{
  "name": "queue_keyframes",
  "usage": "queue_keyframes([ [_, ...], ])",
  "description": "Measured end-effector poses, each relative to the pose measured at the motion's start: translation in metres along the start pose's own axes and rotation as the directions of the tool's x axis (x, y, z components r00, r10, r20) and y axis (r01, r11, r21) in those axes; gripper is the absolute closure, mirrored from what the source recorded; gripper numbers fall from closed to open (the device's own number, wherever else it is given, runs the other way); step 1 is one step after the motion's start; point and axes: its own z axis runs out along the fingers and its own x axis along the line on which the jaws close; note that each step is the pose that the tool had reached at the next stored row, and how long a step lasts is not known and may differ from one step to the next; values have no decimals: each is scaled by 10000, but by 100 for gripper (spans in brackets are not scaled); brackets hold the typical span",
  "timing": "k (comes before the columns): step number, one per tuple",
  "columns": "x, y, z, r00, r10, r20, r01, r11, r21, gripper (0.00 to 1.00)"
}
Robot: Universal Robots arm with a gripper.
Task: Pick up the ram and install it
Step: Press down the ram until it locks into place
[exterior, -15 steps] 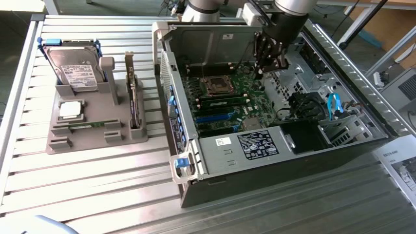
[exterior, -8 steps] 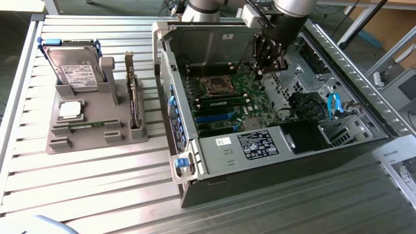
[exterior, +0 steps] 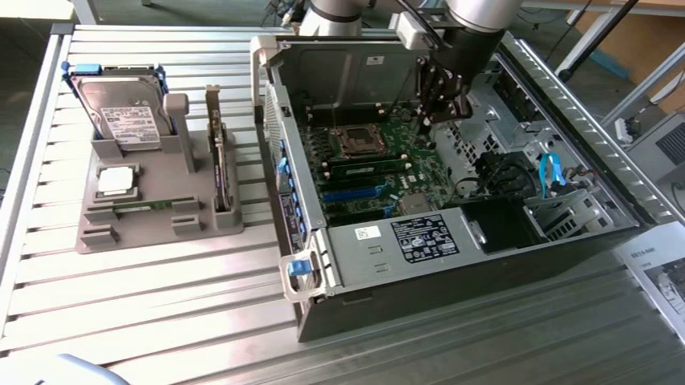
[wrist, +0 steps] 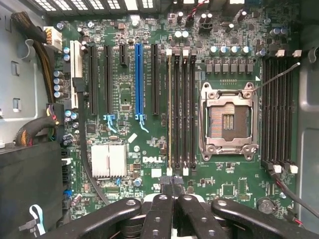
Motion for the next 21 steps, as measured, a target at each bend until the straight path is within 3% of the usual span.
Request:
queue_keyframes([
  [12,-3,-1,91,10000,1,0,-1,10000,58,90],
  [21,-5,-1,154,10000,5,2,-5,9999,135,90],
])
